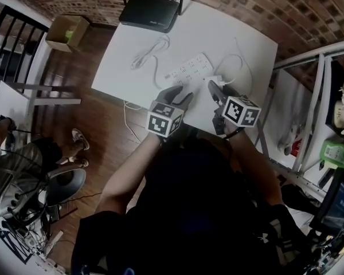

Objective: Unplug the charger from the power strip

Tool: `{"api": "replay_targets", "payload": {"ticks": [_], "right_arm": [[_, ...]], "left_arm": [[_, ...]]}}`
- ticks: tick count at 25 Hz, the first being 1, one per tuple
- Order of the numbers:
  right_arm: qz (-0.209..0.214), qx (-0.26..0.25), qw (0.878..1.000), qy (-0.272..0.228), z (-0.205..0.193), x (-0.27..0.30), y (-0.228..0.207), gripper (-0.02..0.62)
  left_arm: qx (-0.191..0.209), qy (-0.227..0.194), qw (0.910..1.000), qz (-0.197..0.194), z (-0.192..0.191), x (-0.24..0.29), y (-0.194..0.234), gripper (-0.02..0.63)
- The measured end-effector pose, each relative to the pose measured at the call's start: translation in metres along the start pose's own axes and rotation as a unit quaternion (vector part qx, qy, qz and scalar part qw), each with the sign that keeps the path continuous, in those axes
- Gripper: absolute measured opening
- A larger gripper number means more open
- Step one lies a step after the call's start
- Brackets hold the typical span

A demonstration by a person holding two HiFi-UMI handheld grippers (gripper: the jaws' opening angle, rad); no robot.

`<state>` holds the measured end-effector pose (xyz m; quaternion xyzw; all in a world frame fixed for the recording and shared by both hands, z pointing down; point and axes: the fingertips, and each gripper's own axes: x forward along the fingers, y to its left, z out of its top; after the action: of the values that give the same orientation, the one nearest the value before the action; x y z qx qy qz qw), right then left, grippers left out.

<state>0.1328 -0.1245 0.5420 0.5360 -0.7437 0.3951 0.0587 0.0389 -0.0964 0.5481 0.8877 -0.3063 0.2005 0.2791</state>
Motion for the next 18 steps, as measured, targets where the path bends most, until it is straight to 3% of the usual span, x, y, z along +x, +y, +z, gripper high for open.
{"api": "replay_targets", "payload": {"ticks": [10, 18], "right_arm": [[0.003, 0.154, 0.987, -0.045, 0.004, -0.017, -0.048, 0.143], [-0.023, 0.226, 0.972, -0.067, -0.004, -0.024, -0.093, 0.143]], "left_arm": [[-0.006, 0.000, 0.9999, -0.010, 0.001, -0.011, -0.008, 0.166], [-0.009, 0.003, 0.9999, -0.014, -0.002, -0.016, -0.008, 0.166]]}}
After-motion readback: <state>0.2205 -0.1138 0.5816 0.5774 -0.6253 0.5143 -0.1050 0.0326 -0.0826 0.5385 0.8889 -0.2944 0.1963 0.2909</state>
